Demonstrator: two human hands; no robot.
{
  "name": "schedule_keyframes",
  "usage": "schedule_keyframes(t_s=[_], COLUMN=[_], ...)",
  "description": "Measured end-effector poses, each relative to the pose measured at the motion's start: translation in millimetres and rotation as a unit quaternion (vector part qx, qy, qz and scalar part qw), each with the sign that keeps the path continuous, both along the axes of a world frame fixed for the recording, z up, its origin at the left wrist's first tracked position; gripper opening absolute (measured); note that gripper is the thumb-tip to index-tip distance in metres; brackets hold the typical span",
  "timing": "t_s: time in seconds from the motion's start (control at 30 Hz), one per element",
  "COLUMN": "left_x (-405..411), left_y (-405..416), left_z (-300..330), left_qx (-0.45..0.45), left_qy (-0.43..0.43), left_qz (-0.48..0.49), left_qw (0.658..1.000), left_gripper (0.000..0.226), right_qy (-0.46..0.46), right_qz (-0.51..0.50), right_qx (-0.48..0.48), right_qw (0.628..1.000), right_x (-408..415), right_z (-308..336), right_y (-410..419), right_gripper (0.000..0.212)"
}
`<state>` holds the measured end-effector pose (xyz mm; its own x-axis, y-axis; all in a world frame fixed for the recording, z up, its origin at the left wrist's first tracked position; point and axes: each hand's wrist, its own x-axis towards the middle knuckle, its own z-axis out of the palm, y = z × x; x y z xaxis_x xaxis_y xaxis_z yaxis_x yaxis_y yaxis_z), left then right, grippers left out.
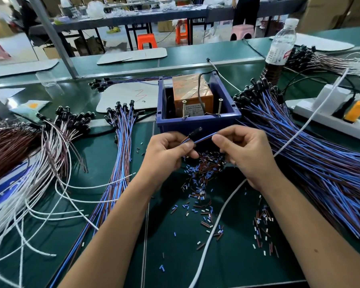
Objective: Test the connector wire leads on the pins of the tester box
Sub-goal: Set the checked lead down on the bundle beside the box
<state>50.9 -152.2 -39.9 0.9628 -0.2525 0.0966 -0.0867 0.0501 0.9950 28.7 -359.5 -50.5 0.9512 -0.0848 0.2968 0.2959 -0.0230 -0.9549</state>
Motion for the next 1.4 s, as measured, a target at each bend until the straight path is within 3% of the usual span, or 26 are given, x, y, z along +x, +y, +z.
schedule_keyframes(t_s=[0.13, 0.23, 0.47, 0.6, 0.7, 0.97, 1.4], left_x=[-5.0, -8.3, -11.8, -15.7, -15.2, -12.1, -17.5], left_y=[-8.0, -13.6, -11.3, -9.8, -10.9, -15.3, -16.8], left_z=[-2.0, -2.3, 3.3, 6.8, 6.3, 1.0, 7.4], left_qx=[-0.01, -0.014, -0.028, -0.034, -0.033, -0.039, -0.004], left_qy=[-0.01, -0.065, -0.241, -0.286, -0.267, -0.186, -0.181], left_qz=[-0.01, 0.004, 0.186, 0.257, 0.3, 0.314, 0.268], left_qw=[1.0, 0.998, 0.952, 0.922, 0.915, 0.93, 0.946], left_gripper=[0.016, 0.015, 0.007, 0.009, 0.012, 0.028, 0.045], right_qy=[0.012, 0.01, -0.017, -0.053, -0.083, -0.158, -0.203], right_qz=[0.044, 0.052, 0.014, -0.011, -0.077, -0.256, -0.273], right_qx=[0.042, 0.095, 0.133, 0.139, 0.089, -0.1, -0.196], right_qw=[0.998, 0.994, 0.991, 0.989, 0.99, 0.948, 0.92], right_x=[-3.4, -4.2, -2.8, -1.9, -2.2, -5.6, -9.9], right_z=[-2.1, 1.0, 5.6, 5.2, 2.0, -0.5, 5.7], right_y=[19.4, 25.8, 16.5, 13.3, 13.0, 16.1, 19.8], right_gripper=[0.015, 0.017, 0.011, 0.011, 0.004, 0.018, 0.026])
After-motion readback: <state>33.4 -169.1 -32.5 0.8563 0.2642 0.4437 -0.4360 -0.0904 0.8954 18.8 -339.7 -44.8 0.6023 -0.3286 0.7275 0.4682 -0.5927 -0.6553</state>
